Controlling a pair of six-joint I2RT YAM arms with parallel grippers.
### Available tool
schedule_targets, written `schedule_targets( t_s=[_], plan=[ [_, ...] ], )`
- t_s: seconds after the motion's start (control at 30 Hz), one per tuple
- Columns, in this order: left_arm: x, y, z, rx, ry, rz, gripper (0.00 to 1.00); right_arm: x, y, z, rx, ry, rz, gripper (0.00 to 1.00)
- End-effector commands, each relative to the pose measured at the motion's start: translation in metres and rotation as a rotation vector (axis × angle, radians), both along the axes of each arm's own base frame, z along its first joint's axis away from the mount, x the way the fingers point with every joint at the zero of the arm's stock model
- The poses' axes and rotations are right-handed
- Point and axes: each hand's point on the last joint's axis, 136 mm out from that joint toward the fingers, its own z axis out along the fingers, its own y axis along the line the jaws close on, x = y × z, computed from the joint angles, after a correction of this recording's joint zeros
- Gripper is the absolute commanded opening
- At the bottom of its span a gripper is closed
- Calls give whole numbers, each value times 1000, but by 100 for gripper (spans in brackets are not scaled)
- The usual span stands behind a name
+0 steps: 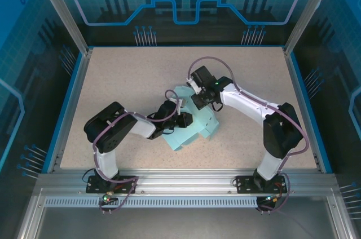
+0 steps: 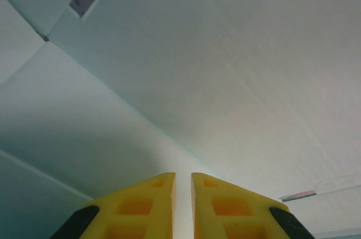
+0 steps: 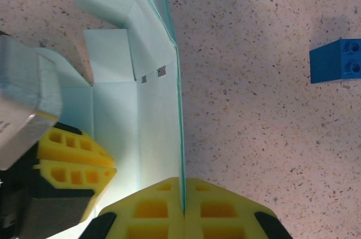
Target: Fold the paper box
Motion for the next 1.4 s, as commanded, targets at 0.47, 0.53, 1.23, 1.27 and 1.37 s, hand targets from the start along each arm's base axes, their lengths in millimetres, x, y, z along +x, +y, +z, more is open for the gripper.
schedule_targets(
  t_s=[0.47, 0.53, 1.23, 1.27, 1.37],
  plan=[
    [-8, 16, -24, 16, 30, 61, 15, -20, 51, 1, 92, -49, -4, 0],
    [-7, 18, -24, 17, 28, 66, 15, -22, 52, -3, 88, -42, -11, 0],
    [3, 31, 3, -80, 6, 114, 22, -3, 39, 8, -78, -201, 63, 0],
    [3, 31, 6, -84, 1, 113, 23, -2, 39, 10, -91, -216, 80, 0],
    [5, 35, 15, -83, -11, 116, 28, 4, 37, 11, -138, -251, 117, 0]
  ],
)
